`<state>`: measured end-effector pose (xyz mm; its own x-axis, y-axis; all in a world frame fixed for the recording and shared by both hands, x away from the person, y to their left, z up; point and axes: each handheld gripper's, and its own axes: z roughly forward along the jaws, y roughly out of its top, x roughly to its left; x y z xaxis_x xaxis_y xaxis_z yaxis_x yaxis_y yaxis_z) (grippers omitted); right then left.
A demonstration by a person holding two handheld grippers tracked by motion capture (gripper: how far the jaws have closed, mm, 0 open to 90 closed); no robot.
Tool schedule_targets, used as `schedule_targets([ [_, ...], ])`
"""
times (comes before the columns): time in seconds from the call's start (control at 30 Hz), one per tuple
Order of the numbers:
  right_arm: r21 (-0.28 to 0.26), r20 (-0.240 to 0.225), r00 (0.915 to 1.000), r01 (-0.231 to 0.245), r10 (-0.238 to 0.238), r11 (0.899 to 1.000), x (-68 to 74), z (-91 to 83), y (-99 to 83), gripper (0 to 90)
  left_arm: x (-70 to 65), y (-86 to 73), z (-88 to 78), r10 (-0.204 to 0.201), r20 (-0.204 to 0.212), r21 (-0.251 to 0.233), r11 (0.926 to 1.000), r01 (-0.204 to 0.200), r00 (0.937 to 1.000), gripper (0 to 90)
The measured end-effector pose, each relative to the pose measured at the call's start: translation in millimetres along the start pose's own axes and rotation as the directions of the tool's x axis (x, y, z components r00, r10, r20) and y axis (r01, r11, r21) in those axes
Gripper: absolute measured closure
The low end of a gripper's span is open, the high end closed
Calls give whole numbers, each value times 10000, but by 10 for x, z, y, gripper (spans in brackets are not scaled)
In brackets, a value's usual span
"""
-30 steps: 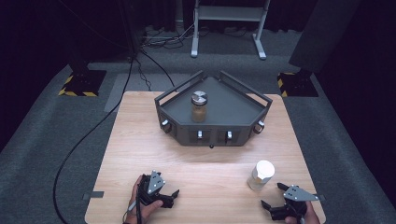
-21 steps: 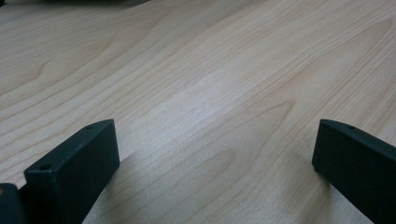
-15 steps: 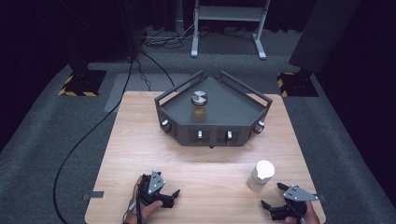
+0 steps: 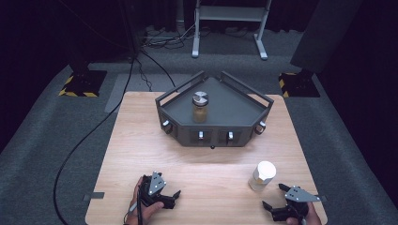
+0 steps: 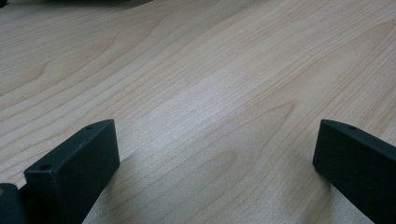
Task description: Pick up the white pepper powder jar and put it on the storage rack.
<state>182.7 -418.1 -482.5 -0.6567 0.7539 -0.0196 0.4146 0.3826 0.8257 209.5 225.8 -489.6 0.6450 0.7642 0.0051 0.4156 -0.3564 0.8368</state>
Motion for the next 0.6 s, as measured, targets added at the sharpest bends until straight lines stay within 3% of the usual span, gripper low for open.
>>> schedule_targets([
  [0.6,2,4,10000,4,-4,10000,3,-7,-3,0,-11,-4,-2,-43,-46,-17,10000,43,10000,4],
])
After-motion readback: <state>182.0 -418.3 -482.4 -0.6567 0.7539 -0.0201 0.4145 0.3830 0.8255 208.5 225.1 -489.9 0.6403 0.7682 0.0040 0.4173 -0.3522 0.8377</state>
